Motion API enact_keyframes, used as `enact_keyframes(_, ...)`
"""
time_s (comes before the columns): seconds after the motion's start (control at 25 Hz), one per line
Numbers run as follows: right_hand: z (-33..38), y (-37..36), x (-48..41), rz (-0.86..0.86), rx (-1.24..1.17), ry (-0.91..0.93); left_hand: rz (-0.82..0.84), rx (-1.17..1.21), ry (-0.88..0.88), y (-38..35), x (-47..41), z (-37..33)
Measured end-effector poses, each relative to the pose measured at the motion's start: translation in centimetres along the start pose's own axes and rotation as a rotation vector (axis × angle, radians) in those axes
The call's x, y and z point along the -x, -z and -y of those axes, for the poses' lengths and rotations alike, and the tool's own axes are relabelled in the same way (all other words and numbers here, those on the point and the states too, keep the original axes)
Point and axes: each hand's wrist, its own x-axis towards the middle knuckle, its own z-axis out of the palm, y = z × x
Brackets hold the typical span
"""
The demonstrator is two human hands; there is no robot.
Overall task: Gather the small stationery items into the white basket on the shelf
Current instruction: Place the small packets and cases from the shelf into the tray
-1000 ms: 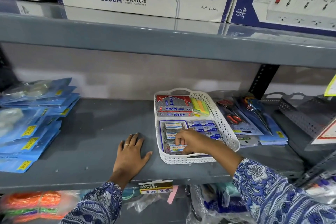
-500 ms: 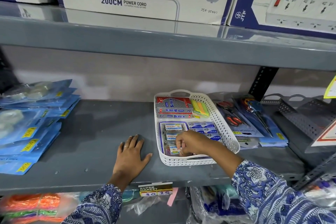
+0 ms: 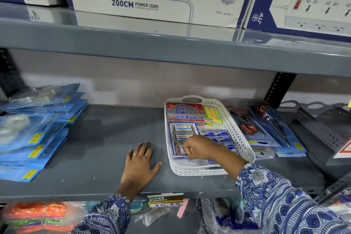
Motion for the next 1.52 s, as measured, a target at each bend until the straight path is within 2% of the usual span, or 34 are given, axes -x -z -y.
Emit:
enact_keyframes(0.2, -0.2, 0.1, -1.4, -0.010, -0.007, 0.032, 0.005, -0.008, -0.002, -0.1, -0.2, 0.1)
enact_keyframes(0.4, -1.9, 1.9, 0.8, -0.049, -0.228, -0.042, 0.011, -0.006, -0.001, -0.1, -0.2, 0.2)
enact_keyframes(0.56, -5.9, 2.2, 4.5, 0.079, -0.111, -0.172, 0.018, -0.012, 0.003, -0.2, -0.2, 0.3)
enact_keyframes(0.68, -8.2, 0.5, 5.9, 0.132, 0.013, -0.149, 0.020, -0.021, 0.000, -0.1, -0.1, 0.2)
enact_keyframes(0.92, -8.6, -0.8, 5.1, 0.068, 0.129, -0.114, 0.029, -0.017, 0.001, 0.1, 0.0, 0.1)
enact_keyframes(1.12, -9.2, -0.8, 3.4, -0.011, 0.133, -0.132, 0.032, -0.002, 0.001, 0.2, -0.1, 0.0)
enact_keyframes(1.52, -9.4, -0.7, 2.4, -0.010, 0.134, -0.188, 0.020, -0.020, -0.003, 0.1, 0.0, 0.0)
